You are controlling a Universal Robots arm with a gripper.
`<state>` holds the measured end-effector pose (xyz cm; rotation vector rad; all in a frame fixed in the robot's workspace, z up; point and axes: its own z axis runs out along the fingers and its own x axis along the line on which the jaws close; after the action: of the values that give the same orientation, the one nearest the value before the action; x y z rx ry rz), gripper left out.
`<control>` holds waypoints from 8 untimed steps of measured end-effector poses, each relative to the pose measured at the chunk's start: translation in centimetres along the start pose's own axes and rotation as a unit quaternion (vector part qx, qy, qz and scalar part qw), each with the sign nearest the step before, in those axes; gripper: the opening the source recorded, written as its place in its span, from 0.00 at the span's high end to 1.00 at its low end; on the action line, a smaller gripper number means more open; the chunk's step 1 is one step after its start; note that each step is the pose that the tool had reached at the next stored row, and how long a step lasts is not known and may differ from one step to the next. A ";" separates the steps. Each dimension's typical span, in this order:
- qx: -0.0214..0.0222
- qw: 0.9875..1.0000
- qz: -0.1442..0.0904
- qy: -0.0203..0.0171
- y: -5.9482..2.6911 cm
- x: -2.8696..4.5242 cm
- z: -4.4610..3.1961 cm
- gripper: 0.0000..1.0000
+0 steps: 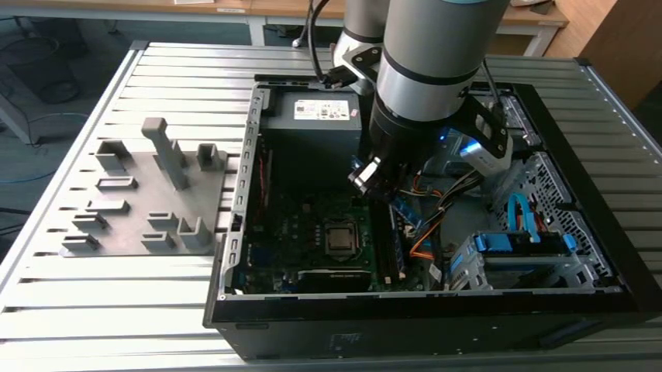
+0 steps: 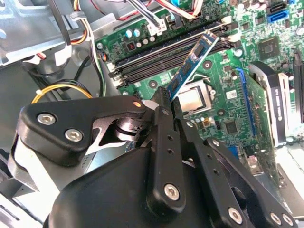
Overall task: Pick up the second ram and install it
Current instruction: 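Insert the second ram into the second slot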
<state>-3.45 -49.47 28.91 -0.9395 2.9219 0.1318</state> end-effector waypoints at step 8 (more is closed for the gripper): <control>0.002 1.000 0.017 -0.001 0.00 0.00 0.01 0.86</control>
<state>-3.45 -49.47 28.91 -0.8896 2.9361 0.1298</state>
